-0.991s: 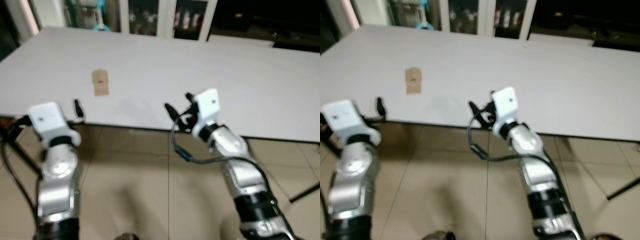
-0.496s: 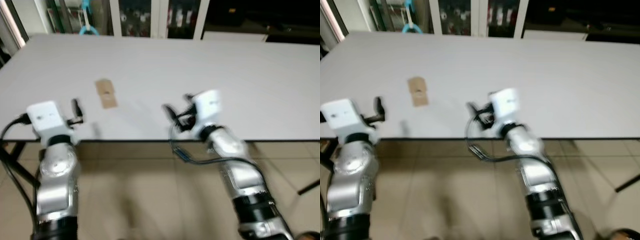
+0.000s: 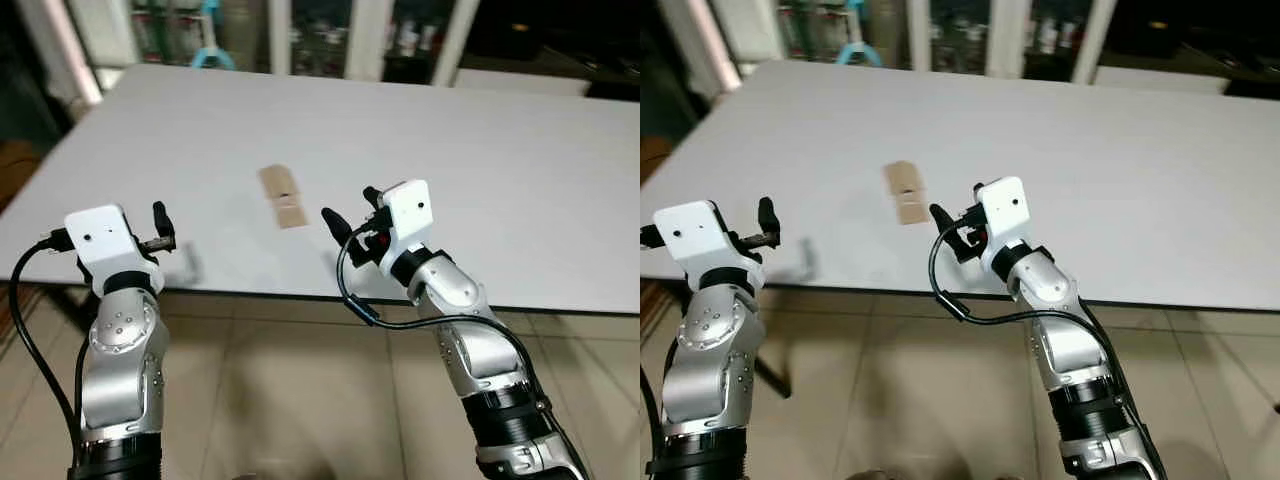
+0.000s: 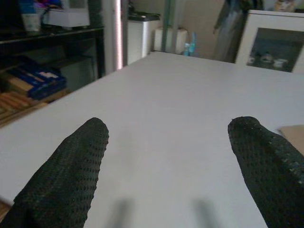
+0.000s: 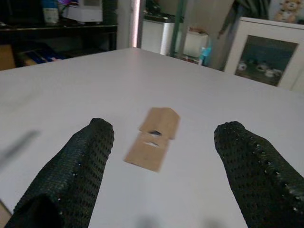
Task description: Picking trash to rubbish bin
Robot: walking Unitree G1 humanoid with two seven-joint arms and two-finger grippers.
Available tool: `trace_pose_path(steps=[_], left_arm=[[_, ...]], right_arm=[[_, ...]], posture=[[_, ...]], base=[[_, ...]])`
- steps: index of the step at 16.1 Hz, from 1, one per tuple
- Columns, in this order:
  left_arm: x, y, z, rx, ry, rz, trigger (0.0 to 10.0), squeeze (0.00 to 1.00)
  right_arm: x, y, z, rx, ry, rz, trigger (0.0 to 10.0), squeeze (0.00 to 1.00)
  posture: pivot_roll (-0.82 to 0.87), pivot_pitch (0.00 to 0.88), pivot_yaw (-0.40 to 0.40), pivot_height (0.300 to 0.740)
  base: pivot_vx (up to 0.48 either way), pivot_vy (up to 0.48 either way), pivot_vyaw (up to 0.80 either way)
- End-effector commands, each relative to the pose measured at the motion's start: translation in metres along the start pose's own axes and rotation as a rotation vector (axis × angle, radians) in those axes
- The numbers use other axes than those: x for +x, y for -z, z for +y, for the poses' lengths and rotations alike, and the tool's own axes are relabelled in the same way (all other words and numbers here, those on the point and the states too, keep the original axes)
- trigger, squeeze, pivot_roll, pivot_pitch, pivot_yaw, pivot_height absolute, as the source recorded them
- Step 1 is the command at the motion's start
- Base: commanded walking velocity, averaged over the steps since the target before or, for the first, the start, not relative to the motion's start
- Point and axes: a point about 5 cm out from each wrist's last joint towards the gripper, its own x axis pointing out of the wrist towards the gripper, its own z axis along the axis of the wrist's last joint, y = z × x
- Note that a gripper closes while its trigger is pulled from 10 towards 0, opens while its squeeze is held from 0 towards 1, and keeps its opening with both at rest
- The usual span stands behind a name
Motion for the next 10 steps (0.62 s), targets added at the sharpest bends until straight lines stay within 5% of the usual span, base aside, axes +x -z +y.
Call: trace_pose_path(steps=[1, 4, 10], left_arm=[[-0.001, 0.0, -0.006, -0.013, 0.024, 0.009, 10.0, 0.0], [0.0, 0.003, -0.01, -0.017, 0.057, 0.039, 10.0, 0.0], [-0.003, 0.011, -0.016, -0.023, 0.075, 0.081, 10.0, 0.0]], right_arm=[[-0.005, 0.0, -0.009, -0.003, 0.025, 0.005, 10.0, 0.0], [-0.006, -0.001, -0.009, -0.006, 0.026, 0.003, 10.0, 0.0], [-0.007, -0.002, -0.007, -0.019, 0.017, 0.0, 10.0, 0.0]], posture=[[-0.08, 0.075, -0.014, 0.74], [-0.09, 0.078, -0.012, 0.74], [-0.09, 0.081, -0.01, 0.74]], base=[[0.0, 0.0, 0.0], [0.23, 0.0, 0.0], [0.478, 0.0, 0.0]])
